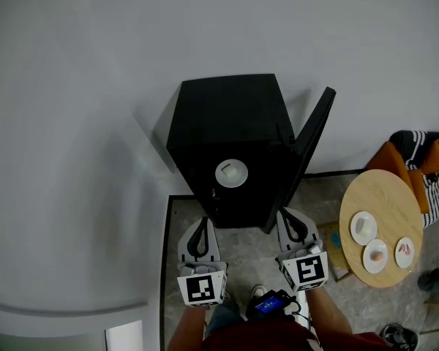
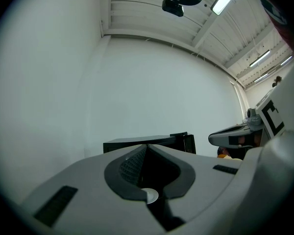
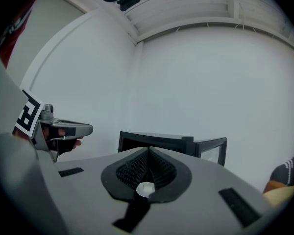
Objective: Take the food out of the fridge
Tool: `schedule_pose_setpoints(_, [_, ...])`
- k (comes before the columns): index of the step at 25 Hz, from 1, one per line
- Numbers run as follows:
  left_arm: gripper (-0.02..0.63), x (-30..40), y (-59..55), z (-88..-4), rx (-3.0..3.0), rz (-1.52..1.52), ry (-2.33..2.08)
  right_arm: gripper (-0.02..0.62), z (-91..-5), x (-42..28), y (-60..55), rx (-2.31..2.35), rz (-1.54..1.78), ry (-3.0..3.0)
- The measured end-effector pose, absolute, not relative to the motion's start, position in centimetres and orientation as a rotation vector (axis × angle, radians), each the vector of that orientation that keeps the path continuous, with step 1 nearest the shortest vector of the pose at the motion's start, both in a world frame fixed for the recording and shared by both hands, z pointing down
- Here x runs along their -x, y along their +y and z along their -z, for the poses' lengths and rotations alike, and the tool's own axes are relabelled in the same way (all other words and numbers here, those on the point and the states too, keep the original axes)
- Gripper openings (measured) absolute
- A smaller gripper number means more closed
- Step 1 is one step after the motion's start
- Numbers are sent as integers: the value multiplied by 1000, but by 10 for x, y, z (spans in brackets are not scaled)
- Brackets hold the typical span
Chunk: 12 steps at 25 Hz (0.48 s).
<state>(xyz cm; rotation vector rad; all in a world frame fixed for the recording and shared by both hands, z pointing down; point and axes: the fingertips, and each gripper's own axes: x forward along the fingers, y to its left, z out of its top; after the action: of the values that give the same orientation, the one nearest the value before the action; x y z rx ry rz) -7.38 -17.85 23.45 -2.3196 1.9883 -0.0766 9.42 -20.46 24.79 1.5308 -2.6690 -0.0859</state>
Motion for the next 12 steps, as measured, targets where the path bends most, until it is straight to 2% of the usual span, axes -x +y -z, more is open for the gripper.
schedule_pose_setpoints(8, [14,96,-182,-230,2333,-15,1980,23,-248,-66,-204,-1532,84,-2656])
schedule_pose_setpoints(12, [14,107,-182,-242,2343,90,1956,23,-250,-53,-206,-1521,79,-2654])
